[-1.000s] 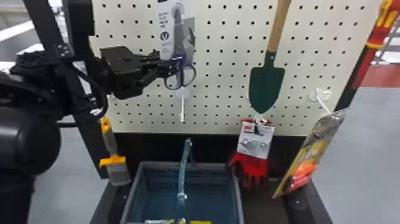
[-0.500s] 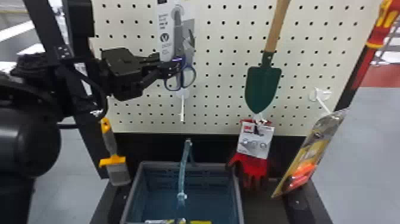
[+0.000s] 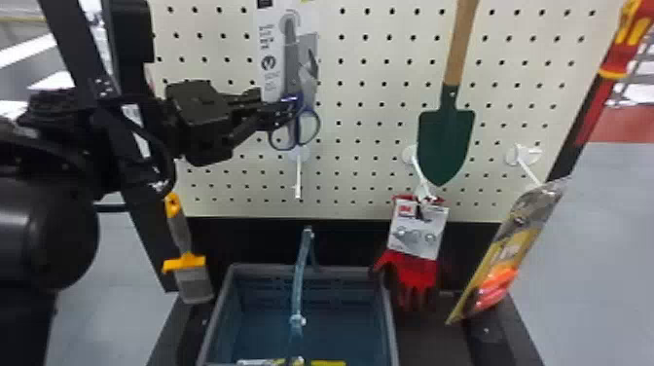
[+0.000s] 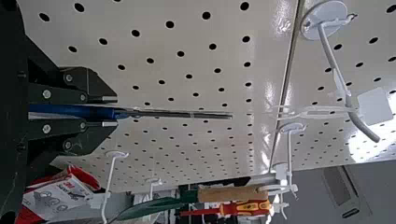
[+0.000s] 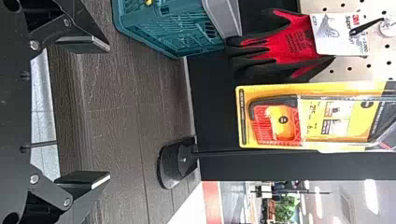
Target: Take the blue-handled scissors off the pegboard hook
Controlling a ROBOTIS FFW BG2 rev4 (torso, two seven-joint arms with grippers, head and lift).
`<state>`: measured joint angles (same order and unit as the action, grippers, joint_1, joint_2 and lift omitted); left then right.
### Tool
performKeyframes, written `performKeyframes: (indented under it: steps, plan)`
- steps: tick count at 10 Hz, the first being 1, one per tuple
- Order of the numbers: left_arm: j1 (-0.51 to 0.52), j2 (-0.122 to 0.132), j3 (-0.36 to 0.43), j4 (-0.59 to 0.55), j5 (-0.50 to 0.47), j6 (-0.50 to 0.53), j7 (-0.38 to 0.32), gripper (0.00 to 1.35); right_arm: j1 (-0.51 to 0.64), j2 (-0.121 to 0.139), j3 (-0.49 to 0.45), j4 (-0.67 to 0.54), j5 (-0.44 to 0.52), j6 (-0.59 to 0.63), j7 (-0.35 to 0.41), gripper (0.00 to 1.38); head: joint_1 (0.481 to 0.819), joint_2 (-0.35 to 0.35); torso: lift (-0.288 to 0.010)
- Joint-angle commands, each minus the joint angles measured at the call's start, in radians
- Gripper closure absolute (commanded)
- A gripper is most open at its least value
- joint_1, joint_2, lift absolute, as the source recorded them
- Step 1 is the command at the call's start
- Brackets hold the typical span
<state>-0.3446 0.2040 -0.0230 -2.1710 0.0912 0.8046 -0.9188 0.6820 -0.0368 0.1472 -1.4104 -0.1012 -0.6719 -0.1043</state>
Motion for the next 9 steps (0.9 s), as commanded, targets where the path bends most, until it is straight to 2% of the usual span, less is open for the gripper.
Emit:
performKeyframes:
  steps: [1, 9]
  plan:
    - [0.004, 0.0, 0.0, 0.0, 0.001, 0.001, -0.002, 1.07, 0.002, 0.0, 0.0, 0.0, 0.0, 0.0, 0.0, 0.32, 0.549, 0.0, -0.1]
    - [0.002, 0.002, -0.003, 0.0, 0.002, 0.001, -0.006, 1.07, 0.002, 0.0, 0.0, 0.0, -0.002, 0.002, 0.0, 0.32, 0.549, 0.0, -0.1]
